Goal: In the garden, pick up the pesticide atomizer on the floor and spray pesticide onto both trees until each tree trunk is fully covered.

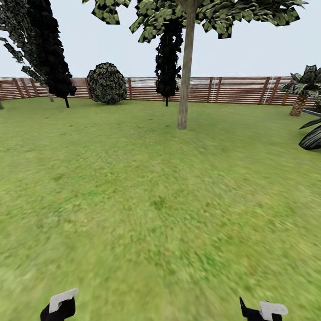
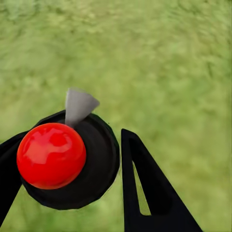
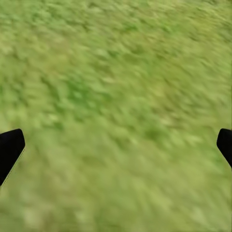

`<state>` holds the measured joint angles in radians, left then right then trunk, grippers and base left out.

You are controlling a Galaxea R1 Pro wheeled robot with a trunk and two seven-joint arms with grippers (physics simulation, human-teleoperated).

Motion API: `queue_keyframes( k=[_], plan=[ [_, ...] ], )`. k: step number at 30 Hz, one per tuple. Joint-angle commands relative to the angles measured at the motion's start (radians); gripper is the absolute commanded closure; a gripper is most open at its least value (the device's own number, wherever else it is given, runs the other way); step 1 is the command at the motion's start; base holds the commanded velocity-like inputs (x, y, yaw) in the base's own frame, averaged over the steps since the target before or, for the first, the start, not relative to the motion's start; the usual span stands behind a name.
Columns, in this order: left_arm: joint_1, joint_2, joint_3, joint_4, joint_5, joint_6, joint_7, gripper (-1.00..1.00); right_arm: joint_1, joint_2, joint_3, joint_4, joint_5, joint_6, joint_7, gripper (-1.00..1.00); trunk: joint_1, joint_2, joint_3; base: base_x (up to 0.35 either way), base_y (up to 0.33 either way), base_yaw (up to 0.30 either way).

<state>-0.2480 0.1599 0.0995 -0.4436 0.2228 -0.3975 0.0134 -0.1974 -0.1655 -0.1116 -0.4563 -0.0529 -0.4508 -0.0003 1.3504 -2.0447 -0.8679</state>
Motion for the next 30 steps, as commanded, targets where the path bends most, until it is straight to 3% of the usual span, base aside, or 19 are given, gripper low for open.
queue_keyframes(
  k=[1, 30],
  plan=[
    [-0.001, 0.0, -0.002, 0.0, 0.004, -0.003, 0.002, 1.0, -0.001, 0.0, 0.001, 0.001, -0.005, -0.003, 0.0, -1.0, 0.0, 0.0, -0.001, 0.338, 0.0, 0.0],
    [-0.001, 0.001, -0.001, 0.0, 0.004, -0.003, 0.002, 1.0, -0.001, 0.0, 0.001, 0.0, -0.005, -0.003, 0.002, -1.0, 0.0, 0.0, -0.001, 0.338, 0.0, 0.0]
  ],
)
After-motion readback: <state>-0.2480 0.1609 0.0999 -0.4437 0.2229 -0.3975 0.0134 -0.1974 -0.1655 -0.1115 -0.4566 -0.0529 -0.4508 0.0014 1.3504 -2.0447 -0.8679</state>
